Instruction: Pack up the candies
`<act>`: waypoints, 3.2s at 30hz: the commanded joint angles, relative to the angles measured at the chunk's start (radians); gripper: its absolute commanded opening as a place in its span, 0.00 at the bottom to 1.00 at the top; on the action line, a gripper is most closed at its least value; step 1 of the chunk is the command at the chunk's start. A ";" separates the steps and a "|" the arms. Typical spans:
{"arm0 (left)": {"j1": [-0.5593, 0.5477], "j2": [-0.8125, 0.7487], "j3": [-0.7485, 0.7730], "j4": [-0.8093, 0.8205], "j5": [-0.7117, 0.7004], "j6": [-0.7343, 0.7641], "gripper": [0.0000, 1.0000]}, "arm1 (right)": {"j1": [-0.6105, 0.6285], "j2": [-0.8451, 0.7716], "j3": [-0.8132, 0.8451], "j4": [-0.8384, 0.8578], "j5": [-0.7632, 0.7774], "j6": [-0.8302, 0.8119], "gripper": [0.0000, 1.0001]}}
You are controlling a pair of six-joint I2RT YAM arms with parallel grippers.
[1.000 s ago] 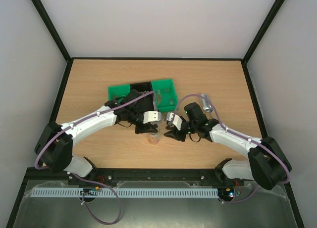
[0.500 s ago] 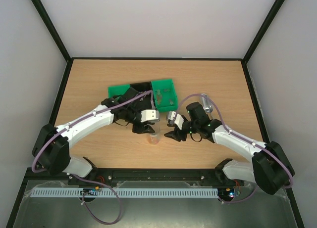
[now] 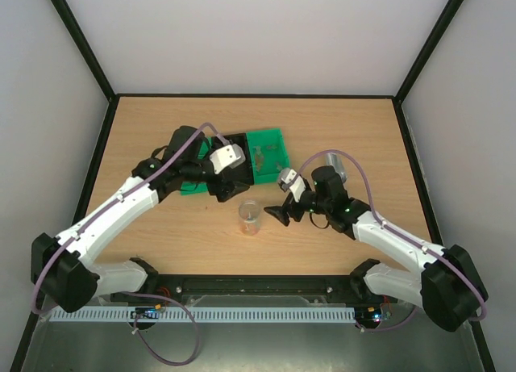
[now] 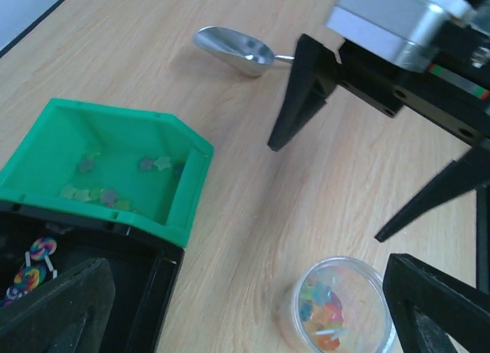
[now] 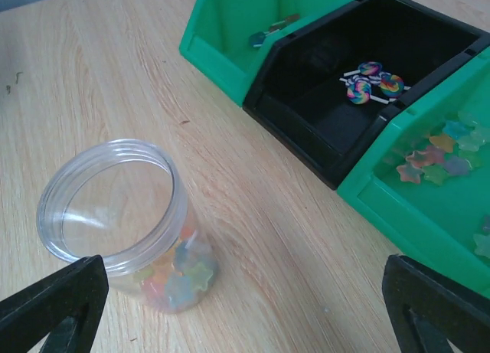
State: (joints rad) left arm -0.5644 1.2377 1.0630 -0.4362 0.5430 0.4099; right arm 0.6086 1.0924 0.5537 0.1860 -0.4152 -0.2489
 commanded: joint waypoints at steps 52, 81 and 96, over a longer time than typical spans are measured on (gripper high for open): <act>-0.168 0.047 -0.297 0.189 -0.031 0.104 0.89 | 0.172 0.428 -0.148 0.718 -0.119 0.031 0.74; -0.049 0.063 -0.284 0.118 0.014 0.260 0.80 | 0.178 0.404 -0.165 0.637 -0.177 -0.047 0.58; -0.104 -0.039 -0.349 0.140 0.044 0.202 0.94 | 0.178 0.406 -0.200 0.685 -0.134 -0.010 0.92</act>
State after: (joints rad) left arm -0.6312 1.2221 0.7372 -0.3462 0.5636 0.6849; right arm 0.7799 1.5070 0.3790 0.8513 -0.5533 -0.2573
